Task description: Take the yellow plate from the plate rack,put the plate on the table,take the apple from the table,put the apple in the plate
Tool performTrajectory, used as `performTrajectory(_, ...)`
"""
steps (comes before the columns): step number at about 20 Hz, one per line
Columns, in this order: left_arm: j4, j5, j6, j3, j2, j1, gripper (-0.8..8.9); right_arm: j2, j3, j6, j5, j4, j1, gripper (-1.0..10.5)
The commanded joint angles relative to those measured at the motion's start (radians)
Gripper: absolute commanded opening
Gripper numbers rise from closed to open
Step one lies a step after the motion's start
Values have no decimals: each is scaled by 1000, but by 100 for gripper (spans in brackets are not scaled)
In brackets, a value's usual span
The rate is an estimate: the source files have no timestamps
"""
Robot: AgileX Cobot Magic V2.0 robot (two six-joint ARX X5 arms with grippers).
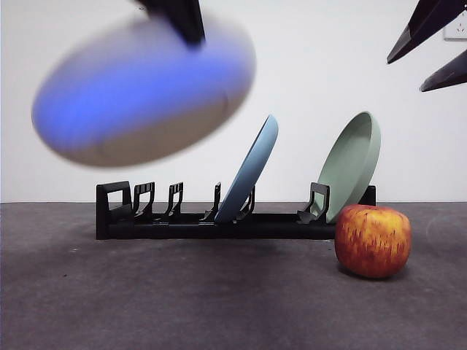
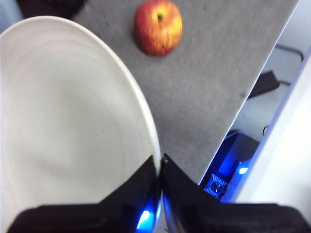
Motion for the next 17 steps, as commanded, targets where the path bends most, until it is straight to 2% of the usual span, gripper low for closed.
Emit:
performTrajectory(1,83,-23,-14,-76,51,-10,-9,2,5,-1,3,3,1,284)
performTrajectory(3,151,-35,-14,-121,116,-13,-9,2,5,-1,3,3,1,284)
performTrajectory(7,261,-192,21,-138,286,-16,-9,2,5,-1,3,3,1,284)
performTrajectory(9,299,-226,25,-138,352,-19,-9,2,5,-1,3,3,1,284)
performTrajectory(12,313,-215,20,-138,399,-19,-5,2,5,-1,2,3,1,284)
performTrajectory(14,317,-145,20,-138,401,-19,9,2,5,-2,2,2,1,284)
performTrajectory(16,320,-56,19,-138,401,-17,142,2,5,-2,2,2,1,285)
performTrajectory(17,320,-55,19,-138,401,-17,224,2,5,-2,2,2,1,287)
